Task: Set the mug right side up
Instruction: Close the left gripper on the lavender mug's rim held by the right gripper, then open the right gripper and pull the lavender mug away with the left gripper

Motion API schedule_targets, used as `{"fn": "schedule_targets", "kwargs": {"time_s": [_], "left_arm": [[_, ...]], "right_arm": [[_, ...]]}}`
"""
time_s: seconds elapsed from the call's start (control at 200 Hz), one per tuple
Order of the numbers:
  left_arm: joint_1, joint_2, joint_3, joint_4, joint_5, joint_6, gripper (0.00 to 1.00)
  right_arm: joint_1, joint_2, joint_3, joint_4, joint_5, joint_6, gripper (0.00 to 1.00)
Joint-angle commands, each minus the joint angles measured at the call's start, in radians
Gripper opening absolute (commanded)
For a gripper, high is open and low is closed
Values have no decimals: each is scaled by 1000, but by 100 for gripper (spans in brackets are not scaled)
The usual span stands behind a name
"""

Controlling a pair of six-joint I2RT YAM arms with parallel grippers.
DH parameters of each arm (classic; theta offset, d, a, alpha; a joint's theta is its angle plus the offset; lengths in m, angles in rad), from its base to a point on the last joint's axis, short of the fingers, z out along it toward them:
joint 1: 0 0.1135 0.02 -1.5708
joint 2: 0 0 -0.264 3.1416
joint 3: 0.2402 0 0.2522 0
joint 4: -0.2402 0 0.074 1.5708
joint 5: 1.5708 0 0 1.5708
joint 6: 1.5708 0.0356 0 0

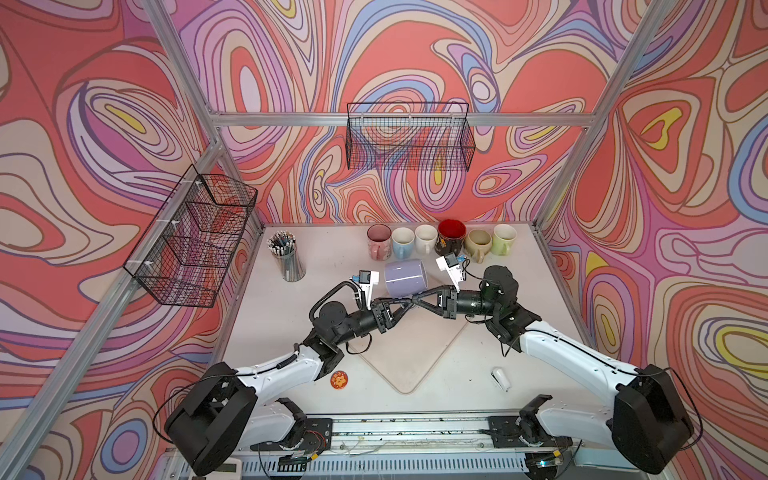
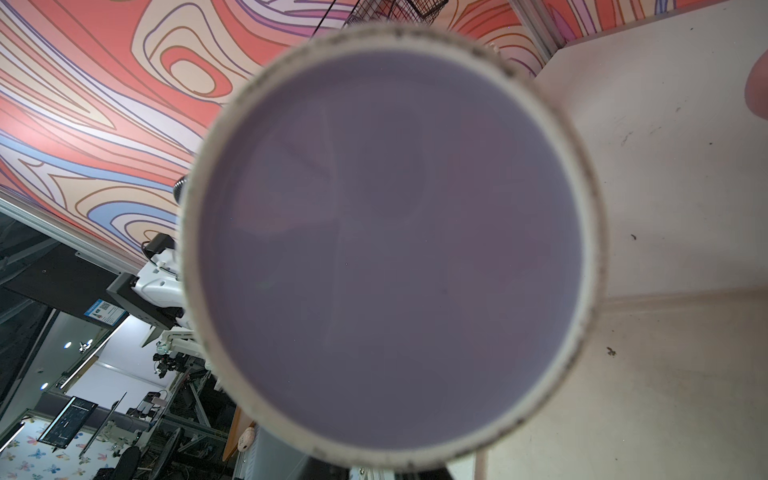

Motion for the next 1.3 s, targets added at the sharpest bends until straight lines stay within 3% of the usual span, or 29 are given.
{"fn": "schedule_targets", "kwargs": {"time_s": [0.0, 0.155, 0.26, 0.476, 0.606, 0.776, 1.017, 1.297], "left_arm": [[2, 3, 57, 92, 14, 3, 29], [2, 13, 57, 110, 15, 0, 17], [2, 13, 51, 109, 10, 3, 0], [2, 5, 30, 104, -14, 10, 0], [2, -13, 9, 73, -53, 23, 0], [2, -64, -24, -28, -145, 68, 0], [10, -141, -39, -141, -230, 107, 0], [14, -324, -90, -352, -409, 155, 0]], "right_arm": [[20, 13, -19, -12, -36, -35, 0], [20, 20, -30, -18, -27, -46, 0], [20, 18, -34, -29, -17, -56, 0], [20, 14, -36, -67, 17, -81, 0], [19, 17, -21, -126, 47, -115, 29], [20, 30, 22, -235, 72, -180, 44], [20, 35, 68, -393, 150, -275, 50], [17, 58, 129, -603, 414, -315, 53]]}}
